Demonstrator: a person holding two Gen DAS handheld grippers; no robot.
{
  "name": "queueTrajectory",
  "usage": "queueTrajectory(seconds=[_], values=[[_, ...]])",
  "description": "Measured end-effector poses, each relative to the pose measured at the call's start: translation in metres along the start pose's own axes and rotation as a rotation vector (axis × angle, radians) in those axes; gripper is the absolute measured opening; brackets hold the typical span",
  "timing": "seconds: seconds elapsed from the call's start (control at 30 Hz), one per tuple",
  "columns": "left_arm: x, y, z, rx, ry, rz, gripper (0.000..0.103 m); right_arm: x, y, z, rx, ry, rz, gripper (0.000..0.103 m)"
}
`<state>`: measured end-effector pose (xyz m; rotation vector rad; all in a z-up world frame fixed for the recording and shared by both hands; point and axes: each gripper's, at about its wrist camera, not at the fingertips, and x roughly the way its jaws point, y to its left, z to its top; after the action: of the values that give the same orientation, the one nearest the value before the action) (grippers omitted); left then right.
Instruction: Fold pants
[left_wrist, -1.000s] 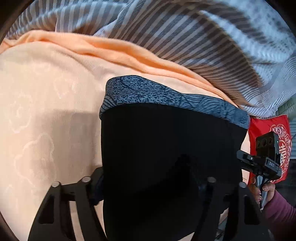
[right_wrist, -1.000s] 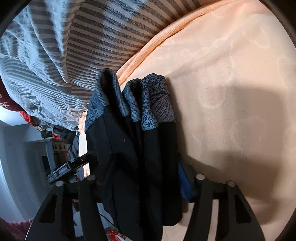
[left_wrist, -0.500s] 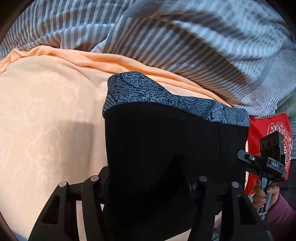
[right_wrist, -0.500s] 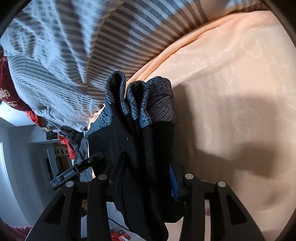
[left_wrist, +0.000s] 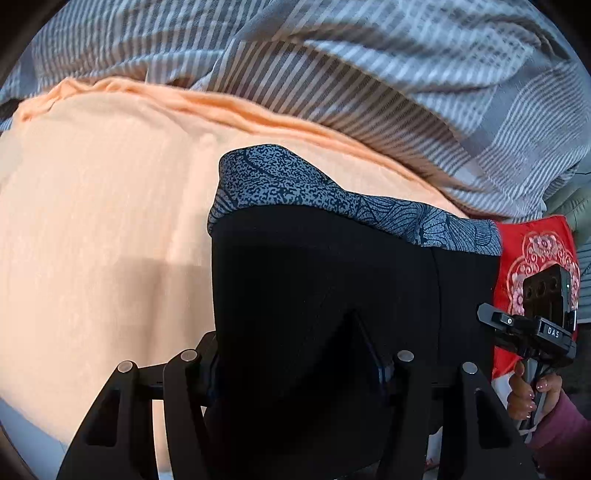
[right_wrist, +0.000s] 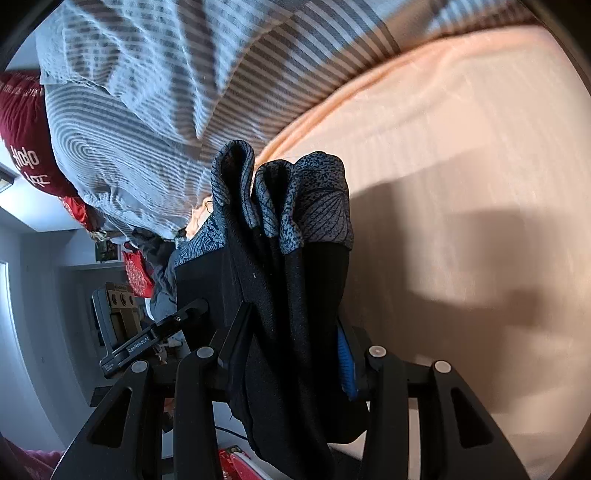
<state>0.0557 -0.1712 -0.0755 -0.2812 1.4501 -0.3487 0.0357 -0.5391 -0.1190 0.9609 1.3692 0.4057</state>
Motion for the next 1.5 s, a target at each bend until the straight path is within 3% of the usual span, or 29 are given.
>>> queueTrajectory(seconds=[0.23,0.33,0.43,0.5,0.73,0.8,0.97,1.07,1.17,1.3,1.5], values=[[0.015,0.016,-0.029,0.017,0.049,0.001,0.06,0.005,-0.016,-0.045,0.051,-0.015,-0.035,0.044],[0.027,0.026,-0.036,0.044,0.068,0.05,0.06,0.014,-0.02,-0.056,0.069,-0.022,-0.067,0.044],[0.027,0.031,-0.04,0.062,0.048,0.048,0.06,0.019,-0.02,-0.065,0.053,-0.038,-0.115,0.045],[0.026,0.032,-0.041,0.071,0.044,0.072,0.066,0.019,-0.021,-0.067,0.062,-0.051,-0.126,0.046],[0.001,0.024,-0.044,0.137,0.006,0.178,0.066,0.012,-0.001,-0.071,0.019,-0.064,-0.322,0.048],[-0.008,0.022,-0.048,0.153,-0.006,0.181,0.066,0.006,0.004,-0.074,0.002,-0.078,-0.38,0.045],[-0.023,0.012,-0.061,0.171,-0.038,0.197,0.066,-0.015,0.014,-0.088,-0.001,-0.133,-0.429,0.027],[-0.021,-0.004,-0.068,0.197,-0.057,0.203,0.066,-0.015,0.026,-0.101,-0.059,-0.147,-0.448,0.024],[-0.01,-0.006,-0.079,0.178,-0.006,0.173,0.066,0.002,0.035,-0.111,-0.116,-0.097,-0.463,0.023],[0.011,-0.005,-0.091,0.196,0.025,0.22,0.066,0.029,0.028,-0.125,-0.146,-0.024,-0.532,0.023],[0.02,-0.013,-0.095,0.238,0.047,0.276,0.066,0.033,0.02,-0.126,-0.126,-0.01,-0.572,0.02]])
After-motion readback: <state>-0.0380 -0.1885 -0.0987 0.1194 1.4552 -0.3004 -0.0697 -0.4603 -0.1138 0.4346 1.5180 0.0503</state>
